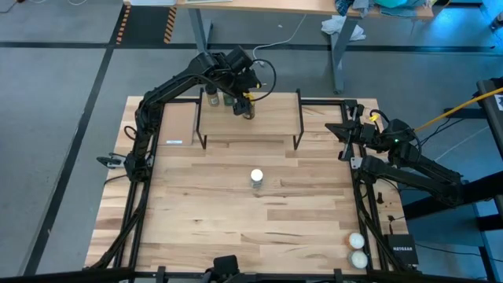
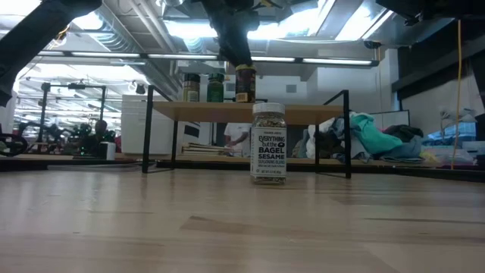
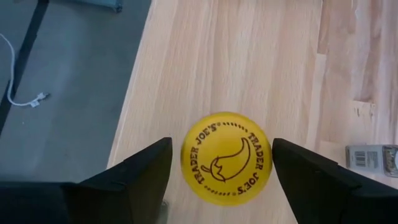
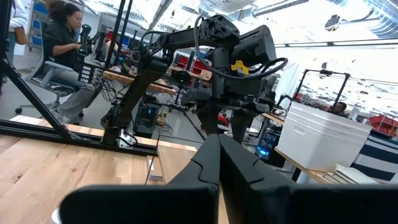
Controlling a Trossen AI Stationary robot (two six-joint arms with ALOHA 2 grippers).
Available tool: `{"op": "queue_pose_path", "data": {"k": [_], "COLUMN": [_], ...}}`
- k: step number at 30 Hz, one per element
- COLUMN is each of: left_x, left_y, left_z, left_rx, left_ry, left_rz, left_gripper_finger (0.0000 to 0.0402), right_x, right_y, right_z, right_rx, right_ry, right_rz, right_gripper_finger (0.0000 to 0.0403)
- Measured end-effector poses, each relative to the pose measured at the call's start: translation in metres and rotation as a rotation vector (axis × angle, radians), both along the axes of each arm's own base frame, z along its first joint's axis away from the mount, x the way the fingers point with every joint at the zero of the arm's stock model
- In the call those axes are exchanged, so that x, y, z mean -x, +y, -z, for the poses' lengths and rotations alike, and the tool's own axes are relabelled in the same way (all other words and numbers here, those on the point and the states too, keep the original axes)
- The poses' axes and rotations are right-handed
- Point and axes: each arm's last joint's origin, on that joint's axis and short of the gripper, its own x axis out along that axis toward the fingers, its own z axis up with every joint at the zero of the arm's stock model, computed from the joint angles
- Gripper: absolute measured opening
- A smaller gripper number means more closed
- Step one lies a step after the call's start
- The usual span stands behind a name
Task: Shelf spices
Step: Put the yellow seasoning bottle on the shelf
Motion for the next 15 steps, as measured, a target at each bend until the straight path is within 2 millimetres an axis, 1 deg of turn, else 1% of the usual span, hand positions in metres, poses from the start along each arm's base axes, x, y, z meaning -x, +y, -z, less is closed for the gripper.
{"op": "queue_pose_path", "data": {"k": [4, 7, 11, 15], "left_x": [-0.001, -0.003, -0.003, -0.002], "left_y": [0.001, 0.000, -0.003, -0.011], "left_z": [-0.001, -0.005, -0.017, -0.027], "left_rx": [-0.024, -0.081, -0.152, -0.164], "left_ry": [-0.010, -0.023, -0.079, -0.125], "left_rz": [0.005, 0.012, 0.025, 0.040], "left_gripper_finger": [0.0270, 0.0271, 0.0271, 0.0271], "right_x": [0.000, 0.000, 0.000, 0.000], "right_y": [0.000, 0.000, 0.000, 0.000], "right_z": [0.000, 0.000, 0.000, 0.000], "right_rx": [0.000, 0.000, 0.001, 0.009], "right_ry": [0.000, 0.000, 0.000, 0.003], "right_rz": [0.000, 0.000, 0.000, 0.002], "right_gripper_finger": [0.0005, 0.0005, 0.0005, 0.0005]}}
